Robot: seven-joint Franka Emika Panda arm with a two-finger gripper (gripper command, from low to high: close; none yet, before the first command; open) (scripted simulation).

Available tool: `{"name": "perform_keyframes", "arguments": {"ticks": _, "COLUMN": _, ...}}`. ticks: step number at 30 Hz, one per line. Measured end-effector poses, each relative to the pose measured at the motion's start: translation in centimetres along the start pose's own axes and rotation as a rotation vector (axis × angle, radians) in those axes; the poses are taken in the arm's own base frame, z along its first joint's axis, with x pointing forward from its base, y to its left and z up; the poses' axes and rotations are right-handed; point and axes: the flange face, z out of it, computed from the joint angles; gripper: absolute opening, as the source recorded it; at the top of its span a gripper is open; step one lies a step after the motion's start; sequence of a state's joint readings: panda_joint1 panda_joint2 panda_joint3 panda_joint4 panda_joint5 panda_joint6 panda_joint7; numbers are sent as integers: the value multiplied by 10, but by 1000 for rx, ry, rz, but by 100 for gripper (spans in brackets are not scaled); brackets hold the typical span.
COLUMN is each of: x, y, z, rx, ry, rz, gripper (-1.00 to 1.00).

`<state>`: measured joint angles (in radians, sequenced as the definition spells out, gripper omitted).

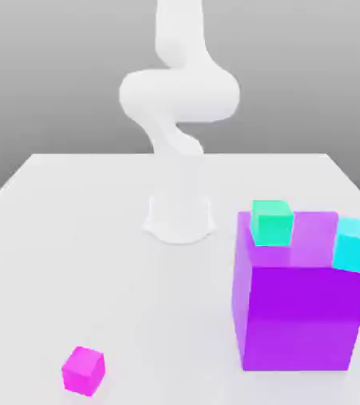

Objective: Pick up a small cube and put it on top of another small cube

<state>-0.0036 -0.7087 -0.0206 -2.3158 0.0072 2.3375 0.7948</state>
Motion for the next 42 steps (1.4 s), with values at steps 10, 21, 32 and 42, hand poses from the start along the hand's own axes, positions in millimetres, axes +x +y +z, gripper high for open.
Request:
{"name": "perform_keyframes", "arguments": {"ticks": 10, "x": 6, "y": 70, "z": 192, "rx": -211, "ry": -182, "rz": 104, "gripper": 0}}
{"name": "perform_keyframes", "arguments": {"ticks": 21, "x": -40, "y": 209, "z": 353, "rx": -468, "ry": -342, "rz": 229, "gripper": 0}}
{"name": "perform_keyframes", "arguments": {"ticks": 32, "x": -113, "y": 320, "z": 454, "rx": -605, "ry": -414, "rz": 275, "gripper": -100}}
{"name": "perform_keyframes", "arguments": {"ticks": 42, "x": -98, "y": 304, "z": 431, "rx": -605, "ry": -413, "rz": 275, "gripper": -100}}
